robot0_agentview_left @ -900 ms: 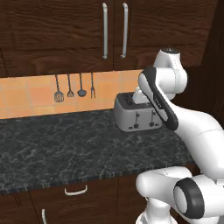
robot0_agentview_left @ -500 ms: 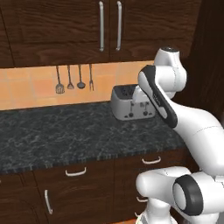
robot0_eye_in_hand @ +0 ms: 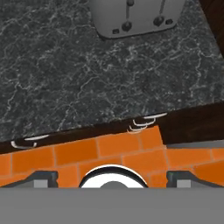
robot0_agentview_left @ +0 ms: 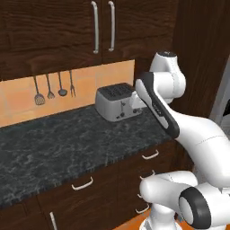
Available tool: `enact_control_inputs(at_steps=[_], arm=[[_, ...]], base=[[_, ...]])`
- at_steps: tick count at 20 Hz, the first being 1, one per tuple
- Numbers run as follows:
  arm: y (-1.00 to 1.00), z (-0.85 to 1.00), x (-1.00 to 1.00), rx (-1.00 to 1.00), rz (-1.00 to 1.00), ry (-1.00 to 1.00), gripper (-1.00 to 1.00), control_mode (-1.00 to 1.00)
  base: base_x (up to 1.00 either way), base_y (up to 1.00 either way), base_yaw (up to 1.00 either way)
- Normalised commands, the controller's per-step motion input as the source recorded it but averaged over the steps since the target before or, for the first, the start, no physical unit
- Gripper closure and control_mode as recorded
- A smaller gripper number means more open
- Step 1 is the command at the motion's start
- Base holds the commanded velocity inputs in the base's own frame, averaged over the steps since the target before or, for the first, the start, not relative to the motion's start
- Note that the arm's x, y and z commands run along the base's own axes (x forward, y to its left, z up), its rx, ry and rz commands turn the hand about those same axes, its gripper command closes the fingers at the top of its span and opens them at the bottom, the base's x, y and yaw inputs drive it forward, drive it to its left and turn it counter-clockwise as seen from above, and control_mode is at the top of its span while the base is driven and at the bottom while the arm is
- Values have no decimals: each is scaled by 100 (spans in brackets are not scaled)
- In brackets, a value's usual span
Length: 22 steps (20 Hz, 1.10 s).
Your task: Take a straw from the drawer in front and place it inside the glass cup on the dining counter.
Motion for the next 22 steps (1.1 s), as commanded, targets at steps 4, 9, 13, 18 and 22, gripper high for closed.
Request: enact_control_inputs(at_steps=[4, 9, 13, 18, 22], arm=[[0, 0, 0, 0, 0, 0, -100, 100], [0, 0, 0, 0, 0, 0, -100, 100], [0, 0, 0, 0, 0, 0, -100, 100], [0, 0, 0, 0, 0, 0, -100, 100], [-3, 0, 0, 18, -29, 1, -100, -100]], base=[[0, 61, -69], [0, 74, -63], [0, 86, -58], [0, 79, -53], [0, 14, -12]])
